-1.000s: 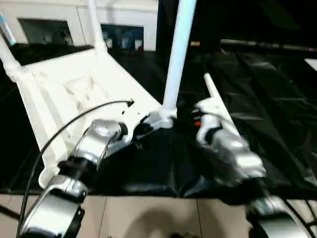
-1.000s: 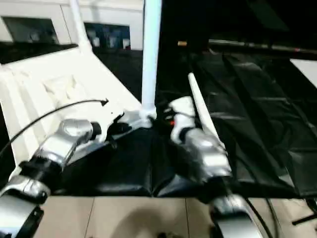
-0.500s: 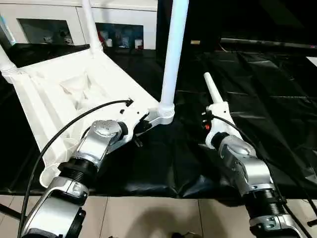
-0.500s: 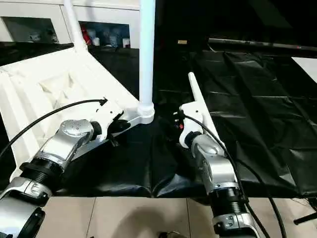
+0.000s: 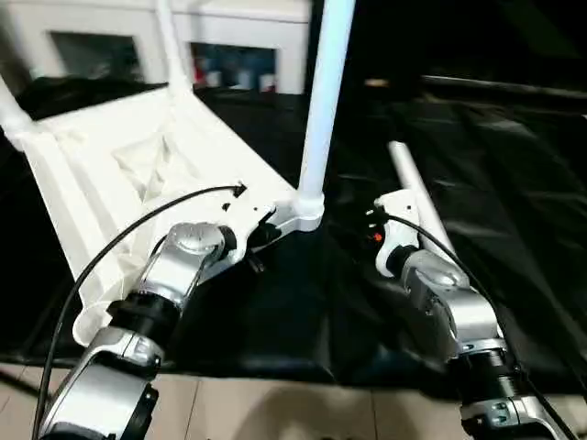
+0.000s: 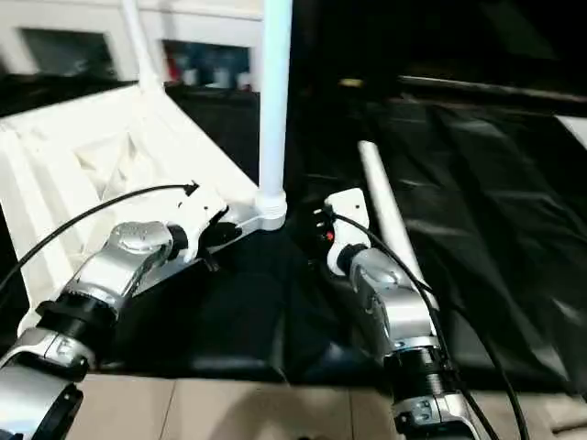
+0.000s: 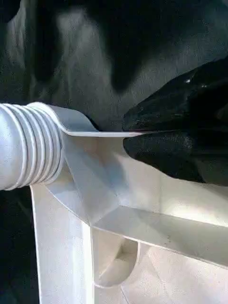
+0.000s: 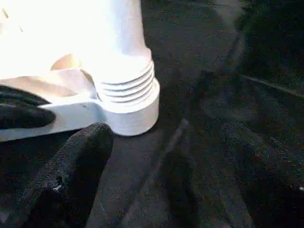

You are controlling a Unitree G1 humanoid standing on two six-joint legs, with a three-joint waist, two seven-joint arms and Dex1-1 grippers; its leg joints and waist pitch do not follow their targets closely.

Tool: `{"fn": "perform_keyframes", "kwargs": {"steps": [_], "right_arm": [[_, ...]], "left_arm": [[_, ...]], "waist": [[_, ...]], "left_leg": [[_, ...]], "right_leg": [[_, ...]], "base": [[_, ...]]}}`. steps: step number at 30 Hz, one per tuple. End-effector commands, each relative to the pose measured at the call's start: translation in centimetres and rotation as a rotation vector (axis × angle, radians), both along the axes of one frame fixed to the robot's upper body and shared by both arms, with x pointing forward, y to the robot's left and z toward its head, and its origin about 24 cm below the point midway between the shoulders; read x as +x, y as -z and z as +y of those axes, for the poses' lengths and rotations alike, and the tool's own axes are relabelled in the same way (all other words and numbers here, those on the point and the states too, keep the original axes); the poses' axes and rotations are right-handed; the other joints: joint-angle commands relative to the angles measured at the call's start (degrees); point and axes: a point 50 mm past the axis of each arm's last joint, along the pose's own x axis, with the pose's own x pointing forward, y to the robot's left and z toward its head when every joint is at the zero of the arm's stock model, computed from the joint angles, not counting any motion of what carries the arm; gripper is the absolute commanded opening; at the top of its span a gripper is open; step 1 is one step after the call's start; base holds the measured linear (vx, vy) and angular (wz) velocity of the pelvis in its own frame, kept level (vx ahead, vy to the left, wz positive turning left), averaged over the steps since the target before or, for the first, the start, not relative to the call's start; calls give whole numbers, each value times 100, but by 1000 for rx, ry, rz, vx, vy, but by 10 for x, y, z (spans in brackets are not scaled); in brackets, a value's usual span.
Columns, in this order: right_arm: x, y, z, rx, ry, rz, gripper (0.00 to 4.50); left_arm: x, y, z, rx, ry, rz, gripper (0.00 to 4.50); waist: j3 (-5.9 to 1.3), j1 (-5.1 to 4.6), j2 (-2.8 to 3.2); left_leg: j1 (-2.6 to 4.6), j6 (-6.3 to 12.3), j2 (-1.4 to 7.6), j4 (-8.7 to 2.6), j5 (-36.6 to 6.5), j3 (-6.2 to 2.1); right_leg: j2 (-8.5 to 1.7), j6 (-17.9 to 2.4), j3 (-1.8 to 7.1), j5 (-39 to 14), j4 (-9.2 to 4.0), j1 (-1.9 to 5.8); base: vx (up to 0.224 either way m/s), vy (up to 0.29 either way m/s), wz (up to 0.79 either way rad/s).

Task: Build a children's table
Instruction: Insert table leg to table base

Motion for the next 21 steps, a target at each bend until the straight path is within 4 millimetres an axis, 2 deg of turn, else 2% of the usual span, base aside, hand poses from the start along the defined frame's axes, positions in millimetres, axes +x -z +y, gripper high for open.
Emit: {"fn": "perform_keyframes", "kwargs": {"steps": [1, 2, 3, 4, 5, 6, 7, 8, 9, 10, 11, 12, 13, 14, 15, 16, 17, 18, 19, 20, 21], "right_arm": [[0, -3, -2, -19, -4, -10, 398], [-1, -3, -2, -29, -9, -14, 398], [-1, -2, -3, -18, 0, -9, 398], [-1, -2, -3, -15, 4, -7, 398], [-1, -2, -4, -13, 7, -7, 398], [-1, -1, -4, -5, 9, -5, 398], [-1, -2, -4, 6, 10, -3, 398], [-1, -2, -5, 9, 11, -4, 398], [-1, -2, -5, 9, 11, -4, 398], [0, -2, -5, 6, 9, -6, 398], [0, -2, -5, 2, 6, -7, 398], [0, -2, -5, 3, 4, -7, 398], [0, -2, -4, 3, 4, -8, 398], [-1, -2, -4, 3, 3, -8, 398], [-1, -2, -4, 3, 3, -7, 398], [-1, -2, -4, 4, 3, -7, 398], [-1, -2, -4, 3, 1, -7, 398], [-1, -2, -4, 1, -1, -7, 398], [-1, -2, -2, -13, -18, -8, 398], [-2, -1, -1, -21, -30, -4, 398], [-2, -1, -1, -27, -37, -2, 398]], "left_arm": [[4, -14, 2, -37, -11, -68, 0], [4, -14, 2, -40, -9, -64, 0], [4, -14, 3, -32, -9, -65, 0], [4, -14, 4, -30, -9, -66, 0], [4, -14, 4, -30, -9, -66, 0], [4, -14, 5, -30, -11, -66, 0], [5, -14, 5, -28, -14, -67, 0], [5, -14, 6, -28, -18, -63, 0], [5, -14, 6, -28, -19, -63, 0], [5, -14, 7, -28, -19, -62, 0], [5, -14, 7, -26, -20, -64, 0], [6, -14, 8, -22, -22, -65, 0], [6, -14, 8, -23, -24, -64, 0], [5, -13, 9, -24, -25, -62, 0], [5, -14, 9, -22, -22, -63, 0], [5, -14, 9, -23, -22, -62, 0], [5, -14, 9, -24, -22, -61, 0], [5, -14, 9, -24, -22, -60, 0], [5, -14, 9, -26, -21, -59, 0], [5, -14, 9, -28, -20, -58, 0], [5, -14, 9, -29, -20, -57, 0]], "waist": [[-557, -73, 44], [-562, -20, -6], [-570, 29, -28], [-588, 95, -63], [-580, 156, -59], [-574, 168, -51], [-554, 166, 7], [-571, 98, 75], [-579, 36, 90], [-575, -80, 93], [-575, -101, 26], [-560, -64, -12], [-587, 68, -124], [-591, 213, -150], [-590, 271, -133], [-508, 305, -41], [-478, 217, 157], [-433, 113, 223], [-496, -119, 316], [-518, -269, 221], [-518, -268, 185]], "left_leg": [[214, 1604, 137, -226, 1218, -16], [49, 1641, -36, -156, 1216, 101], [-59, 1606, -124, -116, 1136, 160], [-232, 1489, -232, -17, 994, 214], [-370, 1307, -270, 70, 865, 223], [-398, 1212, -264, 90, 819, 218], [-335, 1033, -198, 35, 864, 213], [-73, 978, -102, -56, 1211, 179], [123, 1062, -34, -84, 1472, 113], [456, 1479, 122, -116, 1907, -74], [528, 1820, 39, -38, 2111, -90], [406, 1869, -72, -6, 1975, 12], [-170, 1791, -393, 162, 1305, 196], [-511, 1386, -413, 415, 529, 175], [-650, 1091, -339, 540, 349, 127], [-738, 606, -115, 482, 381, 54], [-515, 435, 62, 31, 876, 101], [-376, 580, 147, -138, 1076, -2], [425, 1435, 489, -222, 1237, -452], [860, 2276, 807, -261, 997, -744], [905, 2608, 856, -251, 1167, -801]], "right_leg": [[-237, -1397, 379, -102, -31, 417], [-293, -1585, 492, 69, -22, 593], [-303, -1655, 556, 85, -31, 704], [-319, -1773, 694, 190, -35, 877], [-348, -1855, 785, 296, -46, 993], [-344, -1867, 800, 371, -42, 1012], [-287, -1864, 754, 520, 4, 948], [-151, -1790, 631, 760, 111, 753], [-86, -1726, 576, 863, 172, 605], [-78, -1564, 522, 784, 263, 335], [-154, -1510, 601, 803, 268, 283], [-201, -1595, 672, 805, 215, 396], [-239, -1738, 951, 793, 105, 977], [-446, -1961, 1271, 745, -52, 1288], [-545, -2089, 1360, 875, -87, 1362], [-580, -2126, 1274, 1147, -108, 1254], [-264, -1635, 815, 853, -6, 986], [-32, -1259, 614, 543, 109, 848], [91, -792, 476, -217, 423, 225], [-82, -486, 575, -777, 658, -201], [-150, -307, 636, -742, 735, -301]], "base": [[108, -14, -5], [108, -14, -5], [90, -5, -1], [87, -6, 4], [87, -6, 4], [89, -10, 8], [79, -5, 12], [79, -5, 12], [71, -10, 11], [72, -28, 6], [72, -28, 6], [50, -15, 4], [0, 0, 0], [0, 0, 0], [0, 0, 0], [0, 0, 0], [0, 0, 0], [0, 0, 0], [77, -28, -12], [77, -28, -12], [76, -43, -5]]}}
